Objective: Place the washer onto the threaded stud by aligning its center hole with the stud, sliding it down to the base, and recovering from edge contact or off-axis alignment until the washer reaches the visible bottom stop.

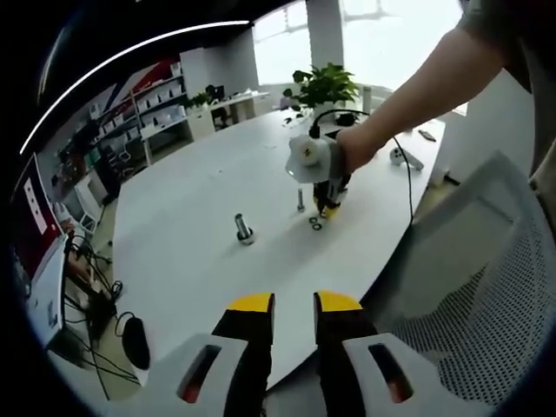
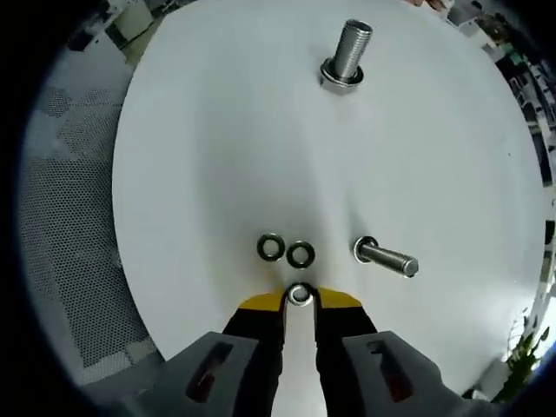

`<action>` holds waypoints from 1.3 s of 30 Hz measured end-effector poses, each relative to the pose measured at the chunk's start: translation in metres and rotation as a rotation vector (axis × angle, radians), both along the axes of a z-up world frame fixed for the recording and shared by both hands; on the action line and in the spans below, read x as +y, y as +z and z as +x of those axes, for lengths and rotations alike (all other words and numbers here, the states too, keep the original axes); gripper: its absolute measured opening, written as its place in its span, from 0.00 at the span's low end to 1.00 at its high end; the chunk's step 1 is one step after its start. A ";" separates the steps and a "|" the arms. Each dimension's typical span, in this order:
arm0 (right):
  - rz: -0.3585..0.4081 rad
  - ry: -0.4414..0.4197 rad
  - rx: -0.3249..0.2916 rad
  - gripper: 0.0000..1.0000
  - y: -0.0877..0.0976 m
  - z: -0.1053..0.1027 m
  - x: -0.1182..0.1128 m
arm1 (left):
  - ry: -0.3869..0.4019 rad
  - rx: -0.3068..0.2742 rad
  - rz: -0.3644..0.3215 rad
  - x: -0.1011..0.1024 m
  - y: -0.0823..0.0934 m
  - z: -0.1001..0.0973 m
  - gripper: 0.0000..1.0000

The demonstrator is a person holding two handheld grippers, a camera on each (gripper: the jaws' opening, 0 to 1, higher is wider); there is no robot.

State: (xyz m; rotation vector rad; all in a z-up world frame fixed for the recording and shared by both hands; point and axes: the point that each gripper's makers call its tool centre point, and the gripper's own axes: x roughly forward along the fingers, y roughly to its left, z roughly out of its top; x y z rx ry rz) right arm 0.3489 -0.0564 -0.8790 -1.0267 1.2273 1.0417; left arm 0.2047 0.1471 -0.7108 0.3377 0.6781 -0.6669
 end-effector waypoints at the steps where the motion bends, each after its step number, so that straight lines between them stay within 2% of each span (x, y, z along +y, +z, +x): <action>1: 0.004 0.000 0.000 0.14 0.000 0.000 0.000 | 0.002 -0.001 0.000 0.000 0.000 0.000 0.16; 4: 0.035 -0.008 0.001 0.14 0.000 0.000 -0.001 | 0.011 0.004 0.016 0.003 -0.002 0.000 0.15; 7: 0.106 -0.074 0.006 0.13 0.000 0.001 0.000 | 0.011 -0.006 0.005 0.002 0.001 0.001 0.15; 11: 0.123 -0.117 0.000 0.13 0.001 0.000 -0.002 | 0.021 -0.026 0.003 0.005 0.004 0.003 0.15; 14: 0.125 -0.124 0.005 0.13 0.002 -0.003 -0.005 | 0.026 -0.020 -0.010 0.004 0.004 0.003 0.15; 19: 0.160 -0.195 -0.006 0.13 0.015 0.002 -0.013 | 0.020 -0.028 -0.011 0.003 0.005 0.003 0.15; 22: 0.149 -0.167 -0.031 0.13 0.023 0.004 -0.015 | 0.021 -0.028 -0.012 0.003 0.006 0.003 0.15; 28: 0.229 -0.212 -0.077 0.13 0.045 0.018 -0.006 | 0.013 -0.026 -0.016 0.001 0.006 0.003 0.15; 32: 0.282 -0.249 -0.077 0.13 0.058 0.026 0.001 | 0.012 -0.026 -0.017 0.001 0.006 0.003 0.15; 39: 0.307 -0.248 -0.112 0.13 0.066 0.034 0.008 | 0.015 -0.024 -0.016 0.002 0.005 0.003 0.15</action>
